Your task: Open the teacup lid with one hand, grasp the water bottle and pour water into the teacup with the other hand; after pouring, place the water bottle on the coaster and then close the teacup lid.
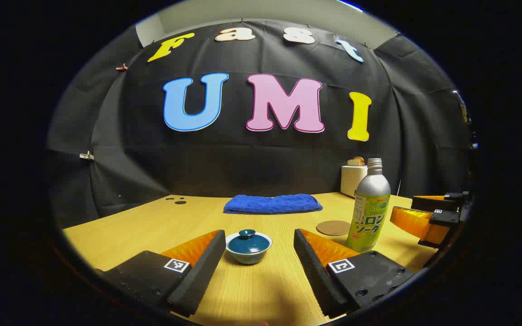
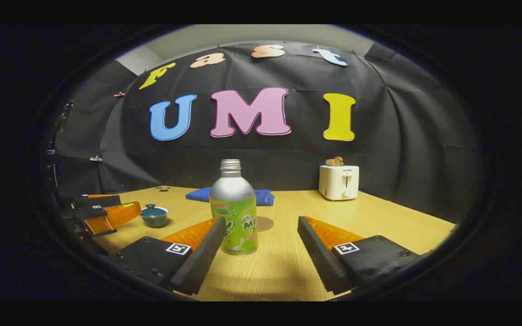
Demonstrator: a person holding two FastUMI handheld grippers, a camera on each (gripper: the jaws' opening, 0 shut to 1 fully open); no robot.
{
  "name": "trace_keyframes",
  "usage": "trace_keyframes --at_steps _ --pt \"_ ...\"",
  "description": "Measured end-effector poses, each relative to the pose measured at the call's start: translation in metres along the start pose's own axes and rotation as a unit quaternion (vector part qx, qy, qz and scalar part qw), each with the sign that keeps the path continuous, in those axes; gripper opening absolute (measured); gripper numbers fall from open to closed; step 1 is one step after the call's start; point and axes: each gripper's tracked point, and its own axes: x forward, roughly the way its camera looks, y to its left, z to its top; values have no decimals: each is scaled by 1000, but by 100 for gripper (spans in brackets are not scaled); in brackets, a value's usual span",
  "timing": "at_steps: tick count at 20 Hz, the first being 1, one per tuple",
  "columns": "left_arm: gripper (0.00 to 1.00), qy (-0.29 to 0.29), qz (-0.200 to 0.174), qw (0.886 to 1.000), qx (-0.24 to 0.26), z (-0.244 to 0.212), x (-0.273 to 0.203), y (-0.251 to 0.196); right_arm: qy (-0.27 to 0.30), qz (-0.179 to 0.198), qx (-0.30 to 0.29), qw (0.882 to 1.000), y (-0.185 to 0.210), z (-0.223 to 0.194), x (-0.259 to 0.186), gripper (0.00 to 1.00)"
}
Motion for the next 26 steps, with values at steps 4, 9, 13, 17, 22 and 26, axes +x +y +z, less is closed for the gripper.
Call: trace_keyframes --at_steps 4,9,13,17,22,26 --pt "96 0 -2 1000 0 0 2 -2 0 0 0 1000 1 0 -1 98" --pt "96 0 -3 1000 1 0 2 -2 0 0 0 1000 0 0 0 98" --pt "96 -1 -3 1000 1 0 2 -1 0 1 0 1000 1 1 1 98" --pt "96 0 -3 1000 1 0 2 -1 0 1 0 1000 1 0 0 98" --pt "96 0 -3 1000 1 0 2 -1 0 8 0 1000 3 0 0 98" --pt "95 0 -3 1000 1 0 2 -1 0 12 0 1000 5 1 0 98"
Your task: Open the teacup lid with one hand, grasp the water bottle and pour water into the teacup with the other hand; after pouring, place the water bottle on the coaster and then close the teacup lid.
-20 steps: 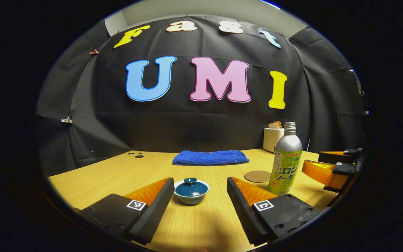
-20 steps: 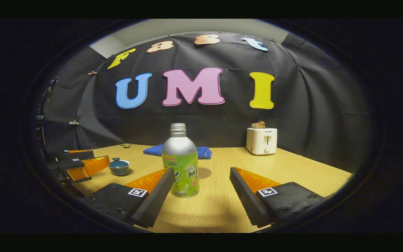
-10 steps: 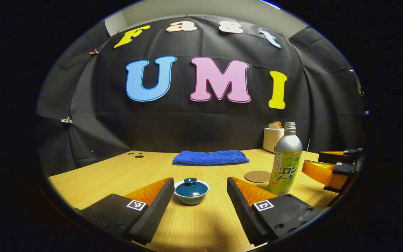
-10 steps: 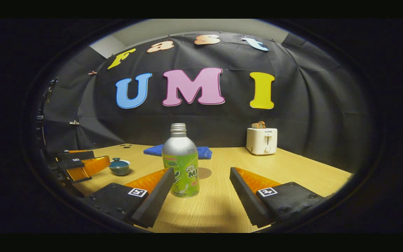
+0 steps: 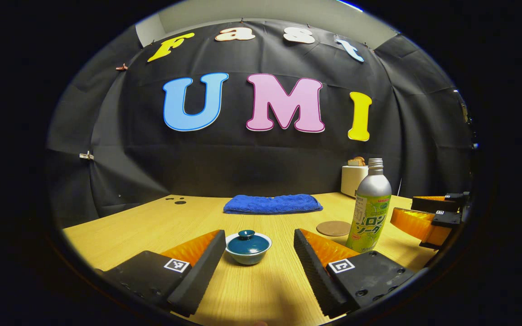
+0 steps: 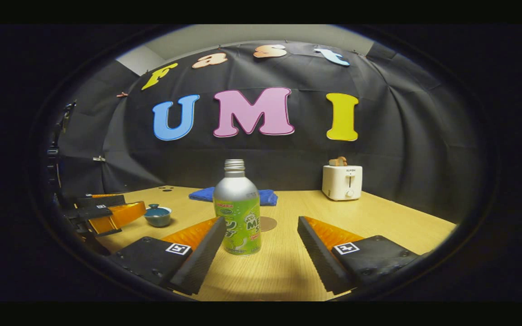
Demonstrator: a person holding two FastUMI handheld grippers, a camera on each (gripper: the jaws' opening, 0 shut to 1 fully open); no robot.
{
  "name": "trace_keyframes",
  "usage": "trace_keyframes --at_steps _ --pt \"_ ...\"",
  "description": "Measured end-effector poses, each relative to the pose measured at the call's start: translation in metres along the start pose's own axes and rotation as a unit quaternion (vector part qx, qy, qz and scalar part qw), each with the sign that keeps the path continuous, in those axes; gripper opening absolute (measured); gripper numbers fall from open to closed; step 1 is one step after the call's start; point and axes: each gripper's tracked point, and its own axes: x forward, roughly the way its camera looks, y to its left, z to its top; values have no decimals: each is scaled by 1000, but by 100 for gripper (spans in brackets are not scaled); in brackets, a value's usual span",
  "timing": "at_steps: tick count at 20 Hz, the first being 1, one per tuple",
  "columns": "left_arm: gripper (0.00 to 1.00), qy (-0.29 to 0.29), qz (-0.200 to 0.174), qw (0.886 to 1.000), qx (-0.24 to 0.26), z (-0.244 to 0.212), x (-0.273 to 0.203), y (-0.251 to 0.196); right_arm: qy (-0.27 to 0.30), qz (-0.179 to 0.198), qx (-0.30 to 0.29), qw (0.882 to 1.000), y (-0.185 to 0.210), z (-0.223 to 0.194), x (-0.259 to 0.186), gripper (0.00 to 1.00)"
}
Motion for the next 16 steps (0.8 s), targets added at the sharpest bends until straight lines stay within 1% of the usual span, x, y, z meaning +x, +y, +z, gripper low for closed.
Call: trace_keyframes --at_steps 4,9,13,14,16 --pt "95 0 2 1000 0 0 4 2 1 7 0 1000 1 -1 0 98" --pt "96 0 -4 1000 0 0 14 4 1 13 0 1000 4 0 1 98" --pt "95 22 -5 1000 4 -8 28 9 1 14 1 1000 4 0 0 98" --pt "96 31 -4 1000 5 -9 32 11 1 18 1 1000 5 -1 1 98" --pt "95 42 1 999 5 -12 41 19 2 37 1 999 13 -2 -1 98"
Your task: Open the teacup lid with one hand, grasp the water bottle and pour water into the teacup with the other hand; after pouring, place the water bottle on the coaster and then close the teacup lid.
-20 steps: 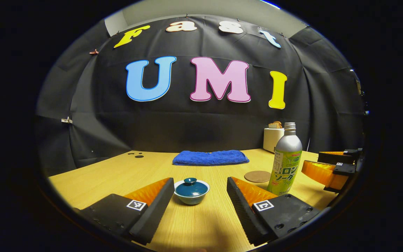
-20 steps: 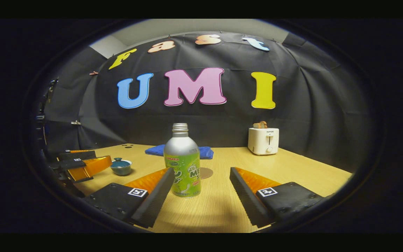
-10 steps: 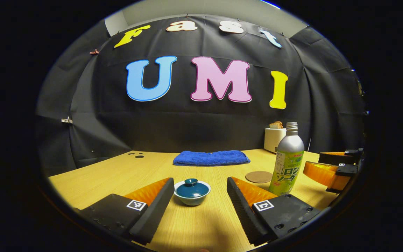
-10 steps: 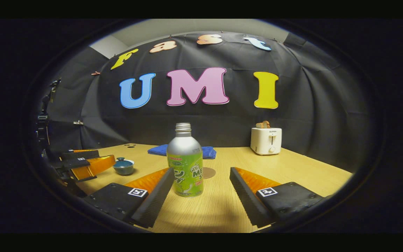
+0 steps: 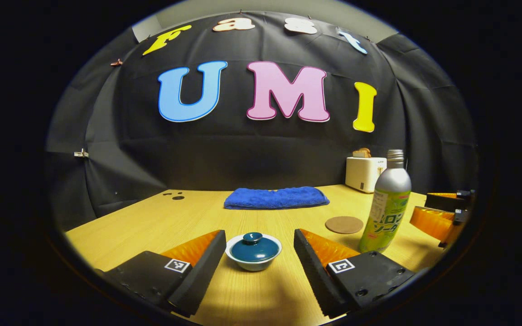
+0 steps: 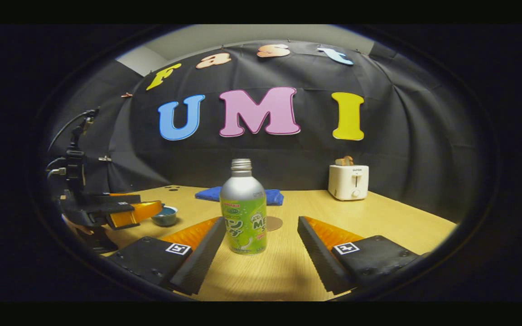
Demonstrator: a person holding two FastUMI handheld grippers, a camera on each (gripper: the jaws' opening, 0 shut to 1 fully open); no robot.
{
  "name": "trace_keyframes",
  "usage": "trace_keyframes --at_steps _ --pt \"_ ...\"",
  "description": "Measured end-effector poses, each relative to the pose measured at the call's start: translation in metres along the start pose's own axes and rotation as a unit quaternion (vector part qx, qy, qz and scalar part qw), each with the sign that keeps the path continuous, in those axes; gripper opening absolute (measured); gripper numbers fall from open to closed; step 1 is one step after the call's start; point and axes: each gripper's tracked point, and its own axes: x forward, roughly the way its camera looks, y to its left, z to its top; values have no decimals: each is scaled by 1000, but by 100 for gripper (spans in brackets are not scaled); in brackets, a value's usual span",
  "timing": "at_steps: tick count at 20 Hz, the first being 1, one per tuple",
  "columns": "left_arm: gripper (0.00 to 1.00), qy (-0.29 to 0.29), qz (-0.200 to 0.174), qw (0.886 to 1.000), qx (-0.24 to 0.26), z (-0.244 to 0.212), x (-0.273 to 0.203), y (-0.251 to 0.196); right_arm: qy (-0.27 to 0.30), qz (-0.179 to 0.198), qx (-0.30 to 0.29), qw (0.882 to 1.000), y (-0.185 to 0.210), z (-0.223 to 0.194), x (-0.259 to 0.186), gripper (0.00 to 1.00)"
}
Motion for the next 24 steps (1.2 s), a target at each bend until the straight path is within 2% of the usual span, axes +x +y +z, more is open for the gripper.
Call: trace_keyframes --at_steps 3,9,13,14,15,17,20,23,24 --pt "93 20 1 1000 0 -6 16 6 1 30 0 1000 10 0 0 98" --pt "82 52 -12 999 11 -12 46 1 2 33 1 999 10 0 1 98" --pt "70 62 -18 997 35 -13 59 -2 2 40 1 999 12 -1 1 98" --pt "63 66 -19 997 38 -14 61 -4 2 39 1 999 12 0 0 98" --pt "60 70 -18 997 41 -15 61 -3 2 39 1 999 11 0 0 98" --pt "58 76 -18 996 45 -17 63 -4 2 39 1 999 11 -1 1 98" --pt "49 77 -13 996 47 -16 64 -2 2 42 1 999 12 -1 2 98" --pt "50 75 -7 996 48 -17 63 0 2 45 1 999 13 -1 3 98" --pt "41 74 -4 996 47 -16 64 1 2 46 1 999 14 -1 4 98"
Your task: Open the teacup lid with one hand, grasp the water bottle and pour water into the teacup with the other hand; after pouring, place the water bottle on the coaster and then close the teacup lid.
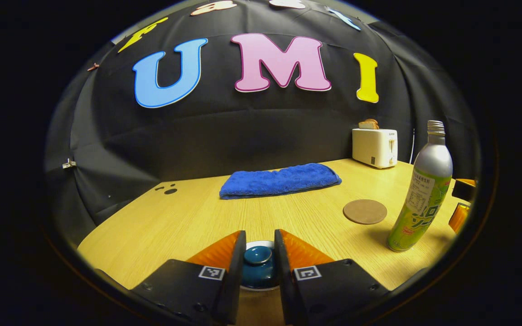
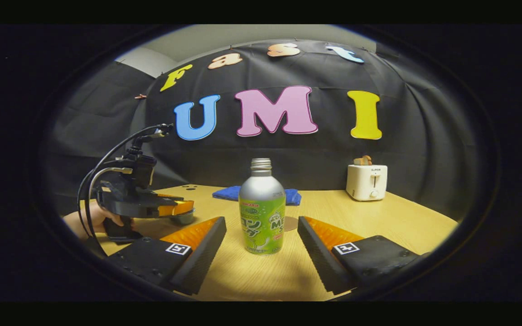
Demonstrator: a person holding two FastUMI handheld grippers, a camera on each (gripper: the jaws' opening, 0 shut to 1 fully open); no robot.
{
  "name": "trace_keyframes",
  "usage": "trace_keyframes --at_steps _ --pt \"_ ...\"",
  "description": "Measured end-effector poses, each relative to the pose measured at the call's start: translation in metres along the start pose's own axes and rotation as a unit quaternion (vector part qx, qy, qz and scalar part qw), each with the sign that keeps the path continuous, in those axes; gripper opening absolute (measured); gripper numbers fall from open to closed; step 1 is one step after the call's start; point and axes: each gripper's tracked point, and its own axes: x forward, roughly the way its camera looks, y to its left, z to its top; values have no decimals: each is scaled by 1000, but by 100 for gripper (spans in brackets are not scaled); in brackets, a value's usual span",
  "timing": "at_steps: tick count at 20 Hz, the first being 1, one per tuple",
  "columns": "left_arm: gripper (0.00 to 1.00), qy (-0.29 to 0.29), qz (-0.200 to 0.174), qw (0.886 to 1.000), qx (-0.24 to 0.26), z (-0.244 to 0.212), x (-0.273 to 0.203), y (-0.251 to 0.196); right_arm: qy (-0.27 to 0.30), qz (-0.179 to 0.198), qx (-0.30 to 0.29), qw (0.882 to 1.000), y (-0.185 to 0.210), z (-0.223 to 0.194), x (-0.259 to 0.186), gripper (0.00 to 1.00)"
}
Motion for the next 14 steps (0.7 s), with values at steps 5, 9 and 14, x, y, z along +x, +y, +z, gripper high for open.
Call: trace_keyframes --at_steps 5,9,14 --pt "33 -4 15 1000 -3 0 -2 4 0 0 0 1000 1 0 2 98" --pt "30 -17 17 1000 -12 3 -6 7 -1 2 0 1000 1 1 2 98" --pt "30 -48 21 998 -16 18 -18 13 -5 -13 2 1000 -5 1 4 98"
